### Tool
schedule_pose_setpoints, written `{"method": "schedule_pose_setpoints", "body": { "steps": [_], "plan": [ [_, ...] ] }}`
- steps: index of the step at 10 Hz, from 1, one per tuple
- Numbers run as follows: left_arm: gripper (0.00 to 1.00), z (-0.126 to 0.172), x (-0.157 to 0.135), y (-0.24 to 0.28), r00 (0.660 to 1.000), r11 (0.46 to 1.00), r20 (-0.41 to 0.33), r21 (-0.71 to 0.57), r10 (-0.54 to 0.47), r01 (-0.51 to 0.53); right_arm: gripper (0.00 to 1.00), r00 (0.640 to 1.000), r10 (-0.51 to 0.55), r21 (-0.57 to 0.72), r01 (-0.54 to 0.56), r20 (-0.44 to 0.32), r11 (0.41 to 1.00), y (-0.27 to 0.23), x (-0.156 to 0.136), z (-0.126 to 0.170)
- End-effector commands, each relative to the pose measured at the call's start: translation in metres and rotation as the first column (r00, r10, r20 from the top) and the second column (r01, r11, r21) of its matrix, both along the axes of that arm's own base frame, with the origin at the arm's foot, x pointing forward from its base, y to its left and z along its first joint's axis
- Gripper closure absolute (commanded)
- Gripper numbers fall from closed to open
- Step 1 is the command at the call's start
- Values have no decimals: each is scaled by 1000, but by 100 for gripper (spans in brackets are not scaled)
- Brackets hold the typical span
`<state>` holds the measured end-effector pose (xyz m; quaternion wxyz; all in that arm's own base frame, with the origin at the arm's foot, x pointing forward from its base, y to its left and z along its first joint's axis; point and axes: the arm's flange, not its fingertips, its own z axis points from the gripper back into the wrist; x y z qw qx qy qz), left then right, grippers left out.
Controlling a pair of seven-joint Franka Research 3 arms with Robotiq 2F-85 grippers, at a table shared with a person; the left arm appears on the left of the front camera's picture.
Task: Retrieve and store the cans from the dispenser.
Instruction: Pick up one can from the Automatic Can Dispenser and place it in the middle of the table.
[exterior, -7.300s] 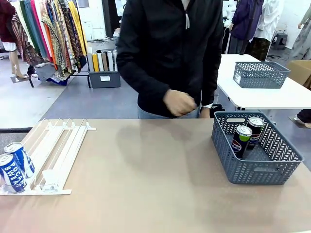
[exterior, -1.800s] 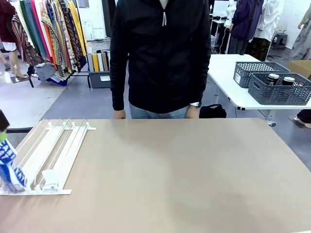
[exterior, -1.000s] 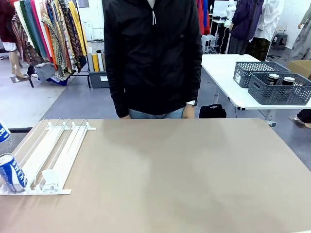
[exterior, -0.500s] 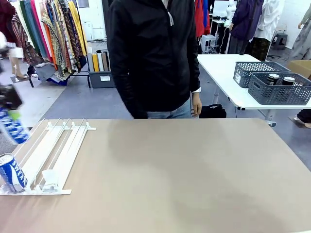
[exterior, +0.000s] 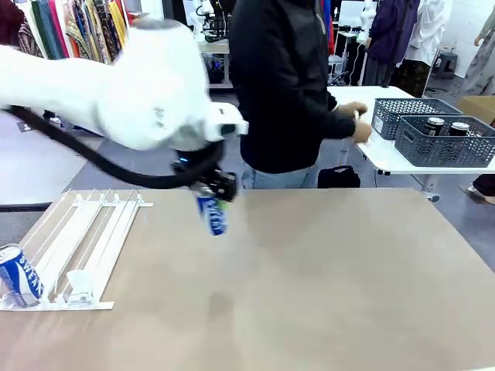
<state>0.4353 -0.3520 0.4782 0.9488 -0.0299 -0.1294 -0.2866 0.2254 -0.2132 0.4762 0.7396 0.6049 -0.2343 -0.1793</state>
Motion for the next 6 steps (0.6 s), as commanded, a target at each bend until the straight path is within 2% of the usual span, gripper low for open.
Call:
{"method": "schedule_pose_setpoints", "body": {
  "steps": [1, 3, 4, 5, 6],
  "plan": [
    [100, -8, 30, -32, 1000, 999, -16, 40, -23, 23, 0, 999, -1, 7, 1, 33, 1000, 0, 1, 2],
    [100, -27, 40, -35, 999, 996, -41, 94, -1, 5, 0, 999, -1, 7, 1, 33, 1000, 0, 1, 2],
    [100, -37, 43, -35, 999, 998, -48, 69, -5, 8, 0, 999, -1, 7, 1, 33, 1000, 0, 1, 2],
    [100, -49, 45, -35, 995, 999, -98, 16, -27, 29, 0, 999, -1, 7, 1, 33, 1000, 0, 1, 2],
    [100, -63, 45, -36, 993, 999, -114, -16, -33, 32, 0, 999, -1, 7, 1, 33, 1000, 0, 1, 2]
  ]
}}
